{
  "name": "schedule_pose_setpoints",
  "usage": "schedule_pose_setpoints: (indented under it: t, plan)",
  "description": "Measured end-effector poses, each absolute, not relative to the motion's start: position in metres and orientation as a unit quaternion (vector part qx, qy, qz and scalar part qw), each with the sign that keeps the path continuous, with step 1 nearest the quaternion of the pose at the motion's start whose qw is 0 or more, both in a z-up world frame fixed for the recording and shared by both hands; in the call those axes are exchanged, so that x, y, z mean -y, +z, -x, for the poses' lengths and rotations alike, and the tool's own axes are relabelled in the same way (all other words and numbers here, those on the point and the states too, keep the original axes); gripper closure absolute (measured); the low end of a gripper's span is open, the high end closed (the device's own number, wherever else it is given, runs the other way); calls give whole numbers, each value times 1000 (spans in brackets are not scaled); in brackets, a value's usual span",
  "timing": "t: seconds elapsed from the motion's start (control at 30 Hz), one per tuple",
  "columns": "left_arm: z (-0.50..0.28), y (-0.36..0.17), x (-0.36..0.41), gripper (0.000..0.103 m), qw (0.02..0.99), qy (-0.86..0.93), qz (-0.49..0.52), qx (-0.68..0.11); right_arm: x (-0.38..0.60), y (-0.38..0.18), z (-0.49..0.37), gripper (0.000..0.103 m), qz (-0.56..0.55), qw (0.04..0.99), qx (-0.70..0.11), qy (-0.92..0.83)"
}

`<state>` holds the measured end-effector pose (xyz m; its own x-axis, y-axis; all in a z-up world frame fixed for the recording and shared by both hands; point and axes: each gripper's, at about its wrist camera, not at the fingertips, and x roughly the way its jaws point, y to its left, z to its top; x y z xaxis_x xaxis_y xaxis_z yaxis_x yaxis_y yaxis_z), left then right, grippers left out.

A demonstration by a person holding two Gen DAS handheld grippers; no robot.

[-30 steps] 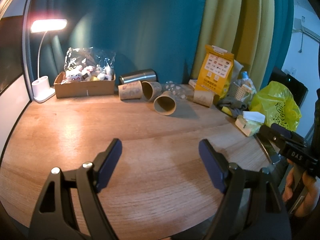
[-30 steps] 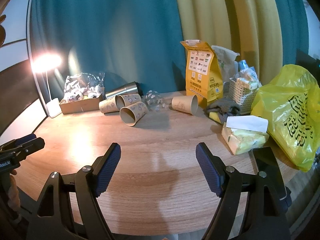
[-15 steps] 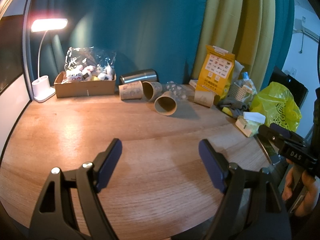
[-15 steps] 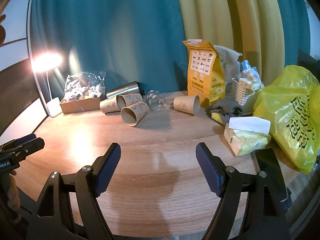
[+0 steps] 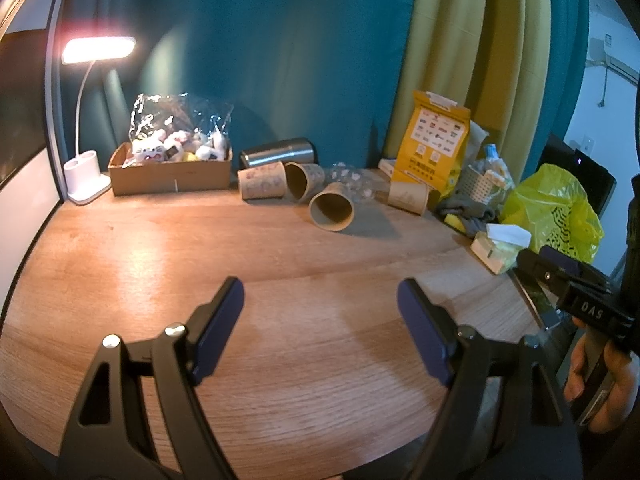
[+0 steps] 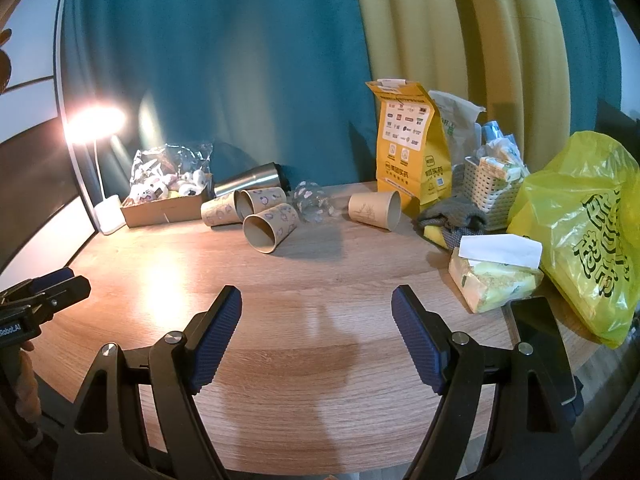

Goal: Flip cup upside down

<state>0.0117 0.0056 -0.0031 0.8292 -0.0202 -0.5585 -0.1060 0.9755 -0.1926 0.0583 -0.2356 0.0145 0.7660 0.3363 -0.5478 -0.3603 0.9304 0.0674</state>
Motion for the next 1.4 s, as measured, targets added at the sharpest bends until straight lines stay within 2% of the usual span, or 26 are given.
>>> schedule_pose_setpoints:
  t: [1.4]
  plan:
    - [-20,-3,-13,22,949,26,106,-296,232,16,-62,23,19,939,-289,186]
